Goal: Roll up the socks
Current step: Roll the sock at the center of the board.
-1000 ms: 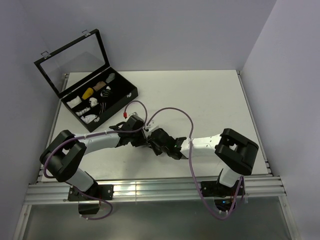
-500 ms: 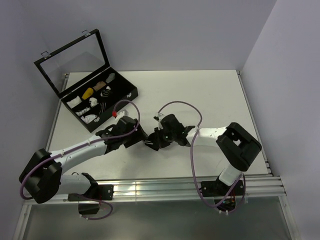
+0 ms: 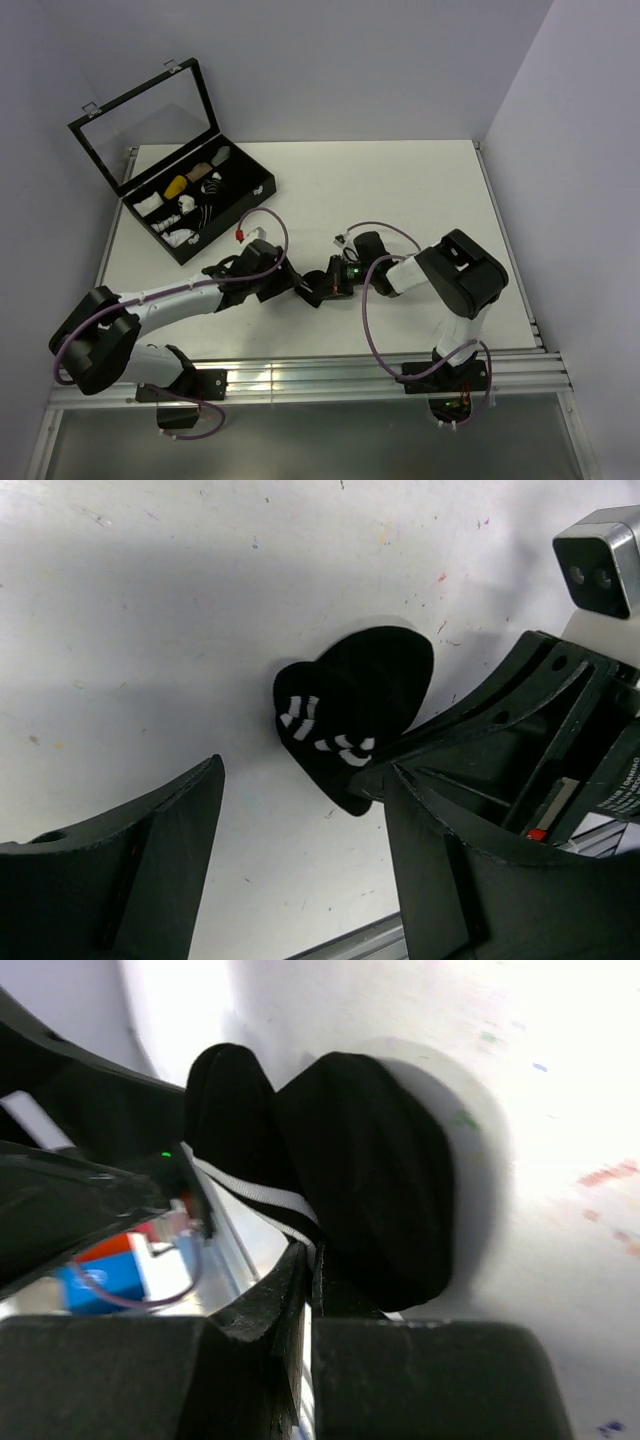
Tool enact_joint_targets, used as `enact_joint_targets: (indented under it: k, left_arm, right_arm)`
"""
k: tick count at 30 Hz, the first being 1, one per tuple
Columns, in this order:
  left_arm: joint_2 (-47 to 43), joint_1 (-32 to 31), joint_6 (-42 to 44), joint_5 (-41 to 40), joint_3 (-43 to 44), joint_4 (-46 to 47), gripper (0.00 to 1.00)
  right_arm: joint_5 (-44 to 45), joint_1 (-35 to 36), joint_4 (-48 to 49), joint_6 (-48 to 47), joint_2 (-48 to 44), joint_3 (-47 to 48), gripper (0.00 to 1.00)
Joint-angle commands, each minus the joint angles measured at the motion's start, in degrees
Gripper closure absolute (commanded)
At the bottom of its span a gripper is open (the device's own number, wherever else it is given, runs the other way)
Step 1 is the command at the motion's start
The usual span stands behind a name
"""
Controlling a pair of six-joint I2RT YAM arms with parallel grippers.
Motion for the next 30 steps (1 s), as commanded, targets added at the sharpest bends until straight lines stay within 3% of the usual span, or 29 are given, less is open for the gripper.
enact_joint_targets:
  k: [1, 17, 20, 24, 30]
  left_arm:
    - [1.9, -0.6, -0.1, 1.1, 0.8, 3.9, 0.31]
    - [12.0, -1.2, 2.2, 1.8, 3.7, 6.1, 0.4]
    - [14.1, -1.2, 2.4, 2.1, 4.5, 6.1, 0.46]
    - [16.0, -1.3, 2.7, 2.7, 5.4, 5.8, 0.62]
    - [16.9, -1.4, 3.3, 2.6, 6.5, 4.7, 0.8]
  right_arm:
    - [-3.1, -2.1, 6.8, 5.9, 3.1, -3.6, 1.0]
    - [-3.4, -4.1, 7.5, 6.3, 5.8, -4.5, 1.0]
    - [-3.0, -4.2, 5.9, 5.3, 5.4, -4.1, 1.0]
    - [-0.6, -4.2, 1.7, 2.0, 2.7, -3.1, 0.98]
    - [5.7, -3.8, -7.2, -5.9, -7.1, -1.7, 0.76]
